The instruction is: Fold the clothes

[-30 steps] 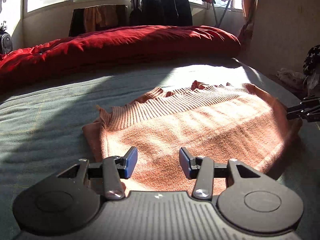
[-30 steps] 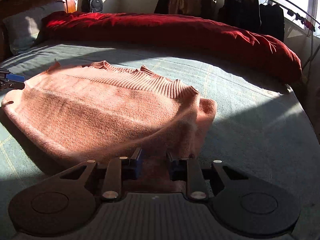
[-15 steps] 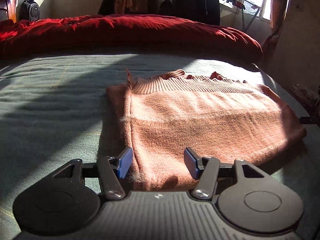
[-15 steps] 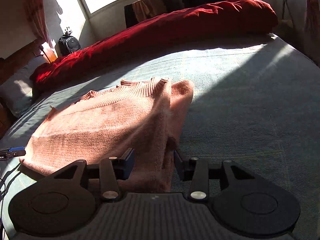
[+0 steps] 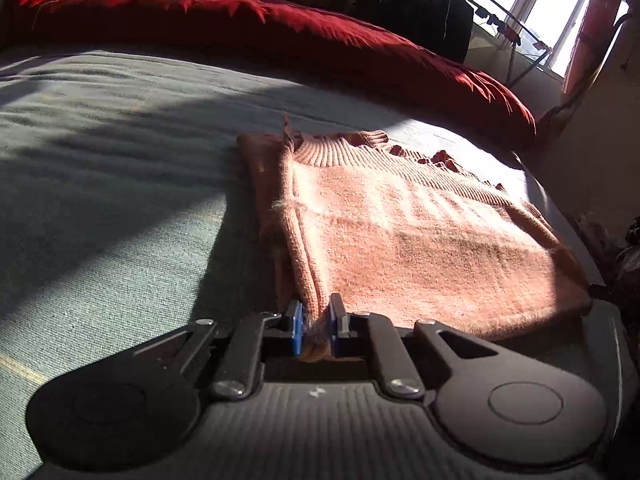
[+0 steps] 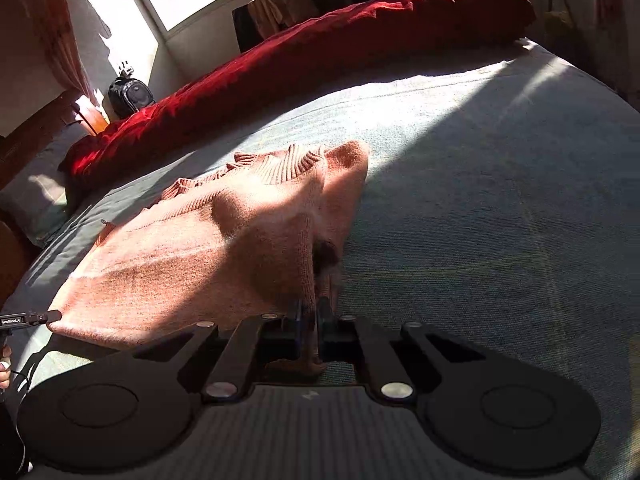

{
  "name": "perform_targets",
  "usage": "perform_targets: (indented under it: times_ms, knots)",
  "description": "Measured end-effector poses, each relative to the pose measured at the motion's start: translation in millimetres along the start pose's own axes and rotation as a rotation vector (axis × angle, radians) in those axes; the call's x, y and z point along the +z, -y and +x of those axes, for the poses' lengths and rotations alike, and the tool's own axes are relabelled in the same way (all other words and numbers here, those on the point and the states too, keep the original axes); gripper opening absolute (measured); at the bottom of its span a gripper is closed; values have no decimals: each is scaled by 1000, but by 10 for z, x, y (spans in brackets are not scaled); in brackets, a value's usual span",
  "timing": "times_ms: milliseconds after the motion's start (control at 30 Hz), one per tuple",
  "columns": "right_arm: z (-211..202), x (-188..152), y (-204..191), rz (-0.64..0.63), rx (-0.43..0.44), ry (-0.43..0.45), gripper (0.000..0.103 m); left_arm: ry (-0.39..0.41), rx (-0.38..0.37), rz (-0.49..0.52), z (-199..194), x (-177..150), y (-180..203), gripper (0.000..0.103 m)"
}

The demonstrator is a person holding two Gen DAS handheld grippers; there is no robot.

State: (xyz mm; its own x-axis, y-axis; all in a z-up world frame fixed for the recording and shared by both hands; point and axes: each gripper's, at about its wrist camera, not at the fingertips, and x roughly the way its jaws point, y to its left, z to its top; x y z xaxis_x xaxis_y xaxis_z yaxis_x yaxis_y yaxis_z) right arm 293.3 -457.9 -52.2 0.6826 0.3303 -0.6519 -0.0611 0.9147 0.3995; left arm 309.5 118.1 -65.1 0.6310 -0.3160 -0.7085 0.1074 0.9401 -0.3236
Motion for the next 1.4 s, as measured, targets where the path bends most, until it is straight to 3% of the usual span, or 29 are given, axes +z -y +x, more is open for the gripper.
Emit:
perform_targets:
  times_ms: [100,233,400,567,733,800,867,900,933,967,1000,1133,1200,1267,1400]
  knots:
    - [73,-35,108,29,-48,-27,8,0,13,2,10,15,-22,19]
    - [-158,78,4,-37,-63,68,13,51,59,105,-227,82,135,20]
    - [-37,472,-268,-91,24,112,18,118,28,210,-307,315,444,46]
    - [529,744,-507,-83,123,38,24,88,-54,264,114,542,738,47]
    - [712,664,-224,-33,46,19,24,24,-31,211,476,532,573,48]
    - [779,633,-109,-12,18,13,22,28,-28,208,427,496,486,48]
    - [682,632,19,27,43,24,19,35,-28,207,363,461,404,48]
    - [627,632,-21,3,22,32,19,39,-28,207,332,444,362,48]
    - [571,633,-62,-22,2,41,27,42,-27,206,300,426,321,48]
    - [516,633,-105,-48,-19,49,49,47,4,243,260,408,372,48]
    - [461,620,-193,-92,-41,56,56,54,38,293,223,378,453,49]
    - [207,431,-742,-360,-63,89,66,120,152,584,15,122,907,55]
    - [78,269,-1084,-538,-92,119,79,163,179,757,-85,-86,1135,74]
    - [-12,48,-1388,-722,-128,171,91,221,228,968,-155,-354,1381,83]
    - [-4,-324,-1806,-968,-163,159,92,266,342,1350,-91,-882,1729,84]
